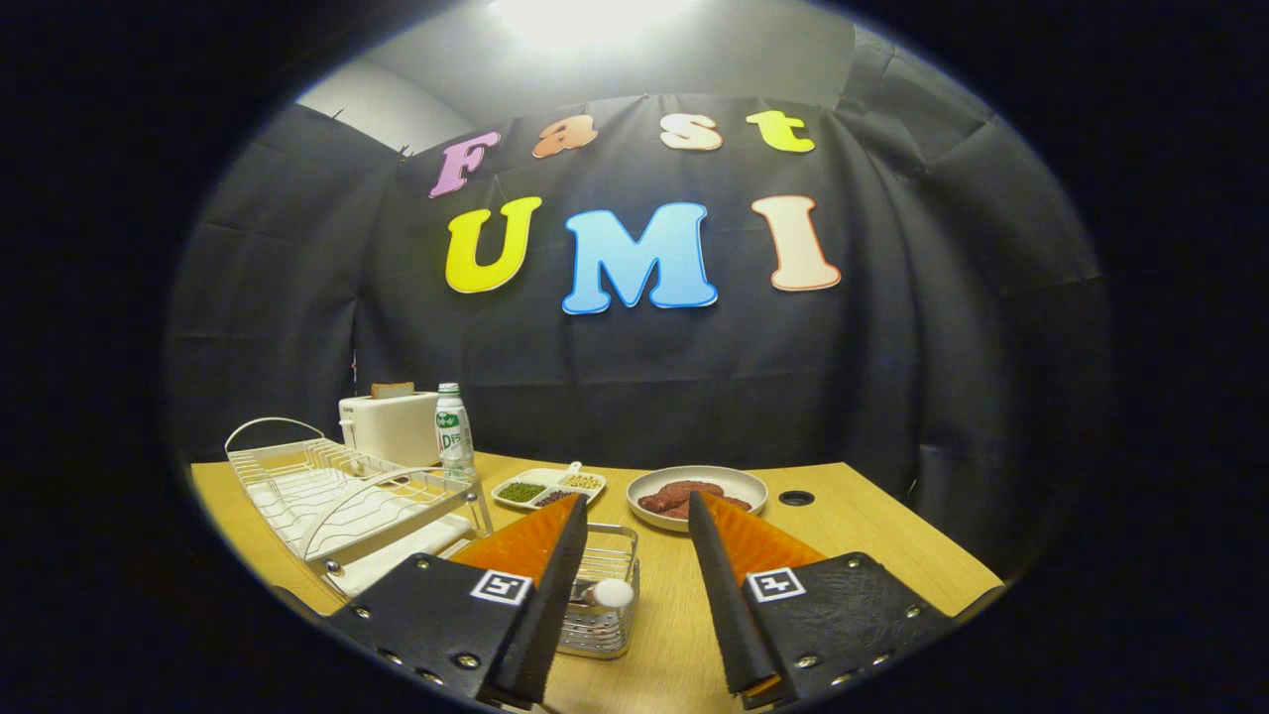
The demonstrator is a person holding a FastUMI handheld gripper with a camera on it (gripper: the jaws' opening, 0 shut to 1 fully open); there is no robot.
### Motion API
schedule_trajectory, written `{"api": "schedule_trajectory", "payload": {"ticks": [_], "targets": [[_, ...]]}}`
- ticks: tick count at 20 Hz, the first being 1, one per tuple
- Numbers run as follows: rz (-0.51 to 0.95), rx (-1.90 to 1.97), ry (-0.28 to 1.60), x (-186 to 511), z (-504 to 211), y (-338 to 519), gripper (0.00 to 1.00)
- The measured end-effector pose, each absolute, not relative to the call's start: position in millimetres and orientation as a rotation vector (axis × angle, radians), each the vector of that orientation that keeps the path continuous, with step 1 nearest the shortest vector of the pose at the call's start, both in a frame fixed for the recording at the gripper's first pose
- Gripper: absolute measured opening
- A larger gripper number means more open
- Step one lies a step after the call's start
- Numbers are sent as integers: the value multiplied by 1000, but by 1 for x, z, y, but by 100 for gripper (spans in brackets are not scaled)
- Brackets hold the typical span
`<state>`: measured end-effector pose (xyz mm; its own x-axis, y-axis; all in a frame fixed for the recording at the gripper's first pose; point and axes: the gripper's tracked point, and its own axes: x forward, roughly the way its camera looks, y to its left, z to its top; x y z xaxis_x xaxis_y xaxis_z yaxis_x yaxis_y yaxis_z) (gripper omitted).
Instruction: Take the plate from the dish rack, then take the spoon from the basket and place it into the plate.
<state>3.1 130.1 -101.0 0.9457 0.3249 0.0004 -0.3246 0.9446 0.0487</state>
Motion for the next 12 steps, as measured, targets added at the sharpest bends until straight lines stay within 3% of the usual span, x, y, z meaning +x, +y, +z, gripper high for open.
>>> {"api": "schedule_trajectory", "payload": {"ticks": [3,4,5,7,12], "targets": [[320,55,-11,12,-100,134,22],[329,75,-6,7,-96,138,22],[339,75,6,6,-97,145,14],[347,56,8,5,-89,148,9],[336,35,25,-1,-70,146,9]]}}
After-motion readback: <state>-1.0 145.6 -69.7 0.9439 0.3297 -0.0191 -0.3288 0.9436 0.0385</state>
